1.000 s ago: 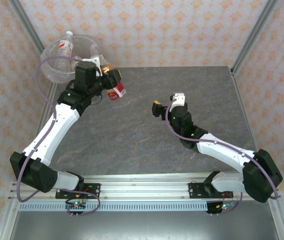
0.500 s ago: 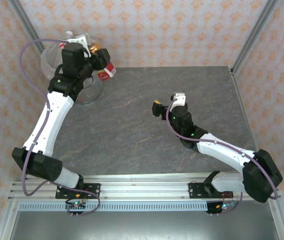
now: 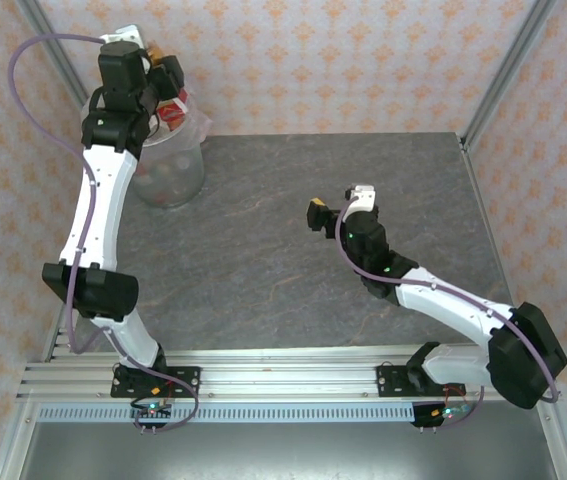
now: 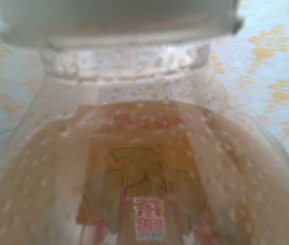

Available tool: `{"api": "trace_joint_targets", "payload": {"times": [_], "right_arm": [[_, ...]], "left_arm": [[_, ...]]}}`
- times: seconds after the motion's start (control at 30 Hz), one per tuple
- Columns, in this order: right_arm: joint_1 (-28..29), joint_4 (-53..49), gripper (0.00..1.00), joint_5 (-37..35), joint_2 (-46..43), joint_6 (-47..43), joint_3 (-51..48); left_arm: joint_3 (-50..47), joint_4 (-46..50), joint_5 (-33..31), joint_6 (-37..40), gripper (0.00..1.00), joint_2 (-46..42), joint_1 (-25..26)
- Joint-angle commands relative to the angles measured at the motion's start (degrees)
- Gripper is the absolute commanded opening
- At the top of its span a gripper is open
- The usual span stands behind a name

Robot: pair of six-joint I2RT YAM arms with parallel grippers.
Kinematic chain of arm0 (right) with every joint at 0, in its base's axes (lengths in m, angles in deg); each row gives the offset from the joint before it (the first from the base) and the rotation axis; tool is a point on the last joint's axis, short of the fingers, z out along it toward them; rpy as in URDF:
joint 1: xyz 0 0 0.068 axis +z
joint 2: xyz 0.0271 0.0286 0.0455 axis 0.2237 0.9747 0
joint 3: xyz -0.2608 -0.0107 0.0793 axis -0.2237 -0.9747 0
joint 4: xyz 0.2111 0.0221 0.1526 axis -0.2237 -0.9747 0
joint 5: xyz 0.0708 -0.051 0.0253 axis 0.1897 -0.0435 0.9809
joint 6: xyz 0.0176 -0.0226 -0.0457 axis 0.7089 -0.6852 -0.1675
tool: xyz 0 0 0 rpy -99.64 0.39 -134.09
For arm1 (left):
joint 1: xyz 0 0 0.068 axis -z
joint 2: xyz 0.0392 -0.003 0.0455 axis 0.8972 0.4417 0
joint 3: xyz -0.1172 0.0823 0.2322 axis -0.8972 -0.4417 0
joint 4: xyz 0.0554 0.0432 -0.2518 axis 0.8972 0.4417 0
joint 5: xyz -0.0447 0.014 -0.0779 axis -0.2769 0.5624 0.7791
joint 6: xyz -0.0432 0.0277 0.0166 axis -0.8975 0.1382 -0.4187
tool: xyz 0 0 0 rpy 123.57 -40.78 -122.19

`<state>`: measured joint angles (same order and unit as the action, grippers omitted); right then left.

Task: Put the plastic bottles in the bin

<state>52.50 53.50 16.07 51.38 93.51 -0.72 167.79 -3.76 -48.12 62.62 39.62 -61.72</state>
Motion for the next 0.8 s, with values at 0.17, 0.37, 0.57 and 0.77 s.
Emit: {"api": "trace_joint_targets", "payload": {"times": [0.17, 0.37, 0.57, 0.77], "right_arm": [[-0.44, -1.93, 0.99, -4.00, -4.63, 2.36, -2.32], [-0.47, -2.89, 0.99, -4.70, -6.23, 2.24, -2.98], [-0.52, -3.25, 0.99, -4.81, -6.72, 2.46, -3.39], [-0.53, -3.43, 0.99, -4.83, -6.63, 2.53, -3.27]], "left_arm": [[13.86, 8.76, -8.33, 6.51, 0.59, 12.39, -2.17], [21.42, 13.31, -9.97, 8.34, 0.61, 19.24, -2.64], [23.76, 17.70, -9.49, 9.30, 0.81, 22.06, -2.69], [25.92, 19.24, -7.75, 9.64, 0.99, 21.45, -3.66]]}}
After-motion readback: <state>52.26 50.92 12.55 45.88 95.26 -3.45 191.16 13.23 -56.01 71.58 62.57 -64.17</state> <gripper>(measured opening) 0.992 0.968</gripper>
